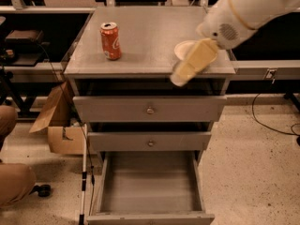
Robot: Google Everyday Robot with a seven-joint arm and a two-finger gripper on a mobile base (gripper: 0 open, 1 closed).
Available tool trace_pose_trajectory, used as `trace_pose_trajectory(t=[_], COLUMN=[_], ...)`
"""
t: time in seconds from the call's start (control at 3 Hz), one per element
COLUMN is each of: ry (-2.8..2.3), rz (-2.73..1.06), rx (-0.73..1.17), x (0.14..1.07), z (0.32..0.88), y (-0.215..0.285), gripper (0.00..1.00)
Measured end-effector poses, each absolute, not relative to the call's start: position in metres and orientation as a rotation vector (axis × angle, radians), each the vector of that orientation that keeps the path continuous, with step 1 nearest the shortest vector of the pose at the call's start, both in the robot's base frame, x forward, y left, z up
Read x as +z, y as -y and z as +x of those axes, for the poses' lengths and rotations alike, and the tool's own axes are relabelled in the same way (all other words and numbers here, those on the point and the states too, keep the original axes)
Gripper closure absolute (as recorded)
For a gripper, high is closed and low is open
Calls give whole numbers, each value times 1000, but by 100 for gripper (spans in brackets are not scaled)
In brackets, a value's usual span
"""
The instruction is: Place coke can into bottom drawer
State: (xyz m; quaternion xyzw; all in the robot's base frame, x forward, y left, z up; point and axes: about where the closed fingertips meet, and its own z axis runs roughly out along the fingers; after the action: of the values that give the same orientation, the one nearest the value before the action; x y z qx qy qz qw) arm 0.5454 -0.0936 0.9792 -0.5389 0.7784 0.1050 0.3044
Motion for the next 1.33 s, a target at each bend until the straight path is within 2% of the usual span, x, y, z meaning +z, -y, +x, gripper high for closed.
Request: trace_pose_trajectory(t=[0.33,1.0,1.33], ry=[-2036,-2054,-2025], rz=[-1206,-1121,-1002], rx=[439,464,526], x=[981,969,951], z=[593,608,641], y=[62,49,20], gripper=[0,0,0])
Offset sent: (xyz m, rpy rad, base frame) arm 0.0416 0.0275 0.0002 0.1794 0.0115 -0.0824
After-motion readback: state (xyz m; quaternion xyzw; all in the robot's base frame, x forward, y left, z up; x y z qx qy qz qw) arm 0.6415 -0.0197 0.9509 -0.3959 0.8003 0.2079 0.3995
